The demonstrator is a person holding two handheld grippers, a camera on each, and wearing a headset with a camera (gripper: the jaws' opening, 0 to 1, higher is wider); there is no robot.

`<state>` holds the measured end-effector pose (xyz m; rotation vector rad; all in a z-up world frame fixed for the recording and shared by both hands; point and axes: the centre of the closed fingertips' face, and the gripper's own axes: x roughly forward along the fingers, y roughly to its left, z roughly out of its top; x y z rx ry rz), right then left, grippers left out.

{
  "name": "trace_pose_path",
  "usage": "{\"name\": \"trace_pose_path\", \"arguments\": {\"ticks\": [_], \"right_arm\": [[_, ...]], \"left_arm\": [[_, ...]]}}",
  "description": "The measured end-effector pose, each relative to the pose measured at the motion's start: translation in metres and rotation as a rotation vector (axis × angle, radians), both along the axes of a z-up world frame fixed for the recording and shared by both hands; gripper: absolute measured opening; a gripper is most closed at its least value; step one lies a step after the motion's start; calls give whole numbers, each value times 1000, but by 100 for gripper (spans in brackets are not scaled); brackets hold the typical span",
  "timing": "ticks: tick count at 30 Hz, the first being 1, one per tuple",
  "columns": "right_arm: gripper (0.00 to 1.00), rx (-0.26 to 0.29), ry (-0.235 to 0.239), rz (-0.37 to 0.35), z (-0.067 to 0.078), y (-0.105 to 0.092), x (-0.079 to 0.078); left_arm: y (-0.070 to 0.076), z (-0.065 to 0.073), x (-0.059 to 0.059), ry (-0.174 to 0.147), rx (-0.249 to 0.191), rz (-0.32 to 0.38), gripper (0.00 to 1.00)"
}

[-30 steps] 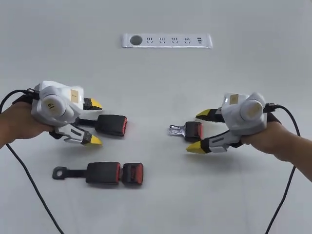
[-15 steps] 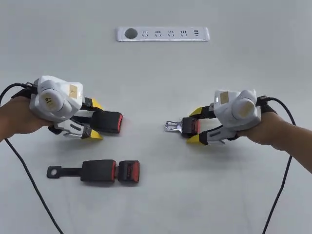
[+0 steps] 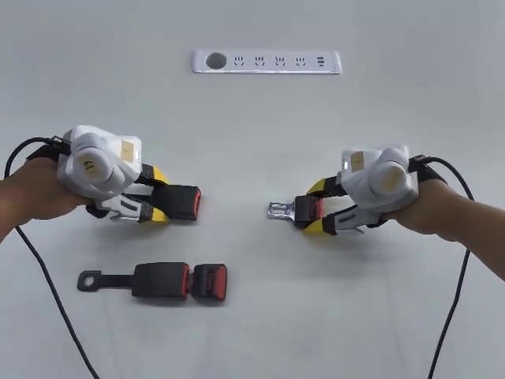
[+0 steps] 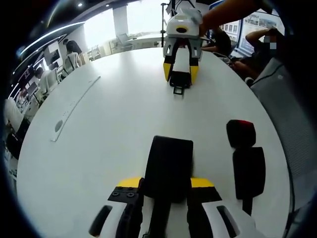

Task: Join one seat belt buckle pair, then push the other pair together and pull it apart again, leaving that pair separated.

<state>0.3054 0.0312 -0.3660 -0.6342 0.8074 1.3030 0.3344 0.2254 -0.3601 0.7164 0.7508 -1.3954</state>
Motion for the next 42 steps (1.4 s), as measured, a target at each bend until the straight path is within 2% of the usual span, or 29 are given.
{"name": "trace_pose_path", "arguments": {"ticks": [8, 14, 30, 42], "right_arm": [[35, -12, 9, 11, -1, 1, -1], [35, -2, 18, -1, -1, 4, 1], [35, 30, 0, 29, -3, 29, 7], [35, 77, 7, 19, -3, 54, 13]], "left_arm": [[0, 0, -2, 0, 15, 1, 35], [-1, 0, -3, 7, 27, 2, 35], [-1, 0, -5, 14, 59, 9, 35], [-1, 0, -4, 16, 59, 15, 35]]}}
